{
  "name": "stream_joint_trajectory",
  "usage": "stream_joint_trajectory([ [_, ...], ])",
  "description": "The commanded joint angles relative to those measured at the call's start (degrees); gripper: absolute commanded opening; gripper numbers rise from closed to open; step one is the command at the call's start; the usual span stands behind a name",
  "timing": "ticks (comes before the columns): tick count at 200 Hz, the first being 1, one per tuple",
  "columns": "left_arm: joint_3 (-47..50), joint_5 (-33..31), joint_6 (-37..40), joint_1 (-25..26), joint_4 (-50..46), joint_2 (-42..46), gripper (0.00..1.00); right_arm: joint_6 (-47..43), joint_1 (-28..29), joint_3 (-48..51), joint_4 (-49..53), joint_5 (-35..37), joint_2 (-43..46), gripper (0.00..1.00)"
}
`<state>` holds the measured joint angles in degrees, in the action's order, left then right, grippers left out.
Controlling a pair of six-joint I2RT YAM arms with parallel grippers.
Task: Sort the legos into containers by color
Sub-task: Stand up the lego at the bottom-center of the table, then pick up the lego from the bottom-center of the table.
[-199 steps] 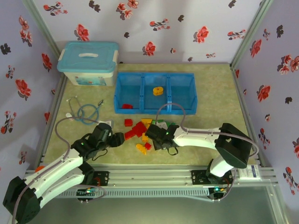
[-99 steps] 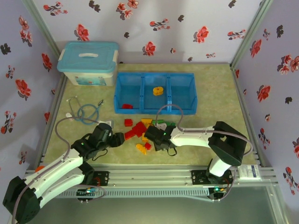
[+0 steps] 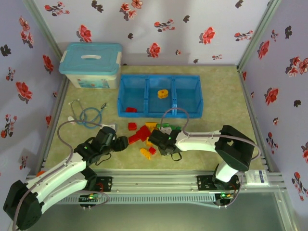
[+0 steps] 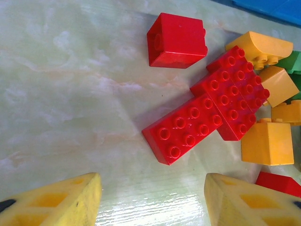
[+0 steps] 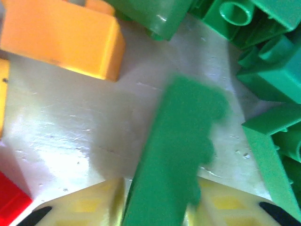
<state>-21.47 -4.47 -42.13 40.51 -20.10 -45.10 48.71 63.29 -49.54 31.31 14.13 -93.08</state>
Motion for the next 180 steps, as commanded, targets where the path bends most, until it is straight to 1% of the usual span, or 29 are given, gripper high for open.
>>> stream_joint_trajectory([
  [1,0.12,-1.21,-0.49,0.37,1.37,-0.41,0.59,1.82,-0.52,0.67,3.04,2.34,1.05,0.33],
  [31,-0.36,-1.25,-0.24,0.41,1.61,-1.17,0.59,2.48,-0.59,0.5,4.7,3.18,3.75,0.27],
  [74,-1.46,-1.24,0.36,0.45,1.9,-2.48,0.59,3.06,-0.62,0.67,5.96,4.13,6.11,0.22],
  [95,-1.68,-1.27,0.42,0.45,1.99,-2.88,0.59,3.15,-0.54,0.67,6.13,4.28,6.3,0.27],
  [134,-1.64,-1.27,0.43,0.45,1.9,-2.79,0.59,3.17,-0.79,0.85,5.96,4.24,6.24,0.26],
  [145,-1.55,-1.24,0.31,0.45,1.88,-2.64,0.59,3.23,-0.79,1.05,5.83,4.24,6.24,0.29],
  [158,-1.3,-1.26,0.25,0.53,1.89,-2.38,0.59,3.41,-0.77,1.35,5.63,4.42,6.23,0.36],
  [180,-0.9,-1.33,0.18,0.53,1.71,-2.01,0.59,3.16,-1.46,1.7,5.47,4.67,6.23,0.39],
])
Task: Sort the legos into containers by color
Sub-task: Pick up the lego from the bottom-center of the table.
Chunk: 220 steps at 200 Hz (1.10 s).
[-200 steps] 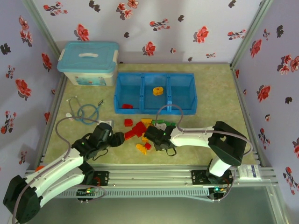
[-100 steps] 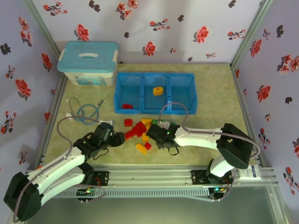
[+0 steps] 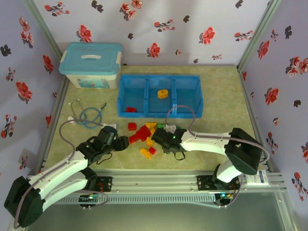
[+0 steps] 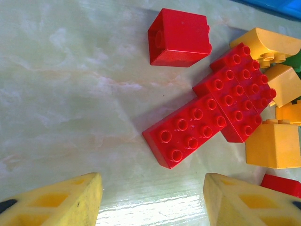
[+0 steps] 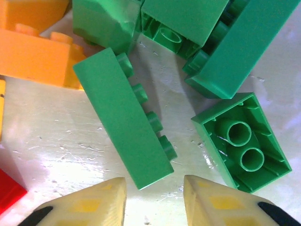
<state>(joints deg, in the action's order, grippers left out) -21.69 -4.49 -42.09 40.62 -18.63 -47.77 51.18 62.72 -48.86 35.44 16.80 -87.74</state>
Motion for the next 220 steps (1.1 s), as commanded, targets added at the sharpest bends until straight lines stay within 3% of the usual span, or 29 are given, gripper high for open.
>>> stream_joint_trajectory([
  [1,-0.7,-1.31,0.11,0.42,0.26,0.7,0.59,0.64,-0.91,1.04,1.32,2.01,0.9,0.39],
  [118,-0.45,-2.26,0.17,0.43,-0.87,1.54,0.59,-7.18,-3.58,-5.73,-1.52,-1.37,-6.86,0.39],
  [220,-0.06,-2.8,0.65,0.45,-0.01,0.97,0.59,-6.98,-3.23,-6.57,-0.27,-2.34,-7.72,0.15],
])
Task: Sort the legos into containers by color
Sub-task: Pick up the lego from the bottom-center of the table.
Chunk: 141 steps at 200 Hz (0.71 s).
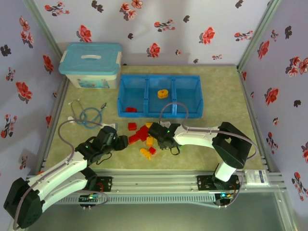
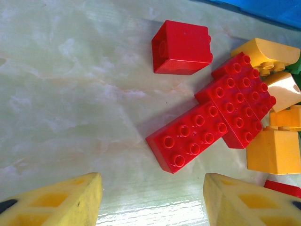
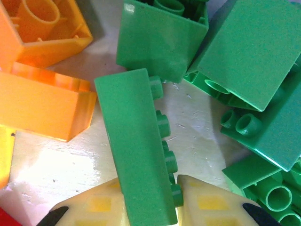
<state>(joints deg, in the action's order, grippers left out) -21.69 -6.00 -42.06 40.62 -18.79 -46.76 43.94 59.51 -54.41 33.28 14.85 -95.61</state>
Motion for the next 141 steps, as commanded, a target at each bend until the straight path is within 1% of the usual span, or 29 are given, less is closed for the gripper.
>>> stream_joint_trajectory([
  [1,-0.08,-1.3,0.65,0.43,0.15,-0.02,0.59,0.26,0.03,-1.07,1.97,-0.37,0.24,0.15],
  [34,-0.44,-1.38,0.95,0.4,0.07,-0.26,0.58,1.03,1.75,-2.5,6.55,1.59,3.86,0.09],
  [72,-1.24,-1.38,1.58,0.58,-0.46,-0.17,0.58,1.41,2.55,-3.07,11.61,3.95,13.84,0.1],
  [76,-1.37,-1.38,1.68,0.62,-0.43,-0.16,0.58,1.25,2.48,-3.24,11.97,5.66,15.05,0.1],
  [85,-1.66,-1.38,1.8,0.9,-0.46,-0.25,0.58,0.51,1.74,-3.7,12.69,6.39,17.3,0.1],
  [108,-2.71,-1.43,2.03,2.05,-0.47,-0.85,0.59,-2.8,-3.32,-5.03,13.23,5.77,21.37,0.11],
  [122,-3.33,-1.45,2.06,3.32,-0.54,-1.37,0.6,-5.93,-8.26,-6.07,12.84,4.66,22.24,0.11],
  [125,-3.47,-1.55,2.0,3.65,-0.59,-1.43,0.6,-6.52,-9.44,-6.27,12.66,2.91,22.23,0.11],
  [141,-3.88,-2.77,1.39,5.64,-1.14,-1.83,0.61,-9.74,-16.47,-7.58,10.95,-0.49,21.73,0.11],
])
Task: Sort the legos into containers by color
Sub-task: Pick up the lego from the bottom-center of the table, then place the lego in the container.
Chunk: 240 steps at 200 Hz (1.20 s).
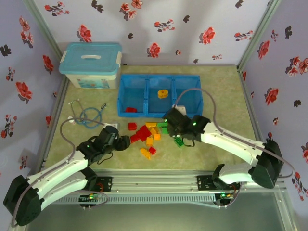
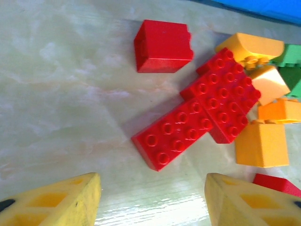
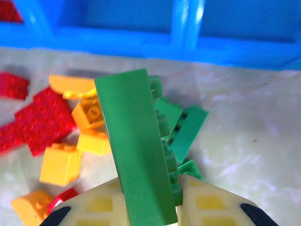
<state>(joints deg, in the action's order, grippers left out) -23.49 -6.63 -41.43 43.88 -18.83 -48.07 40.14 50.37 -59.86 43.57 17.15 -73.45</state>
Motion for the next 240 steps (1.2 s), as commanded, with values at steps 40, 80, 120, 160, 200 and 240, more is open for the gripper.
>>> stream_joint_trajectory([
  [40,-1.52,-5.35,-2.73,7.98,-2.21,0.12,0.62,-11.62,-18.53,-8.83,-0.64,-7.65,-8.91,0.12],
  [80,-0.92,-8.34,-7.37,14.6,-1.54,-0.37,0.62,-13.99,-25.34,-15.5,-1.68,-10.24,-19.53,0.12],
  [120,-1.49,-10.01,-11.19,20.03,-0.13,-3.91,0.63,-15.13,-28.07,-22.11,0.28,-8.68,-28.09,0.16],
  [160,-2.81,-10.24,-14.14,24.16,2.97,-9.63,0.64,-15.85,-28.59,-26.95,1.69,-5.91,-32.78,0.56],
  [200,-4.68,-9.33,-16.87,26.3,5.76,-13.98,0.65,-14.71,-28.37,-25.57,0.95,-6.88,-28.63,0.67],
  [240,-5.1,-6.61,-19.68,26.6,10.15,-16.91,0.68,-12.93,-27.03,-17.43,-1.99,-7.78,-19.4,0.67],
])
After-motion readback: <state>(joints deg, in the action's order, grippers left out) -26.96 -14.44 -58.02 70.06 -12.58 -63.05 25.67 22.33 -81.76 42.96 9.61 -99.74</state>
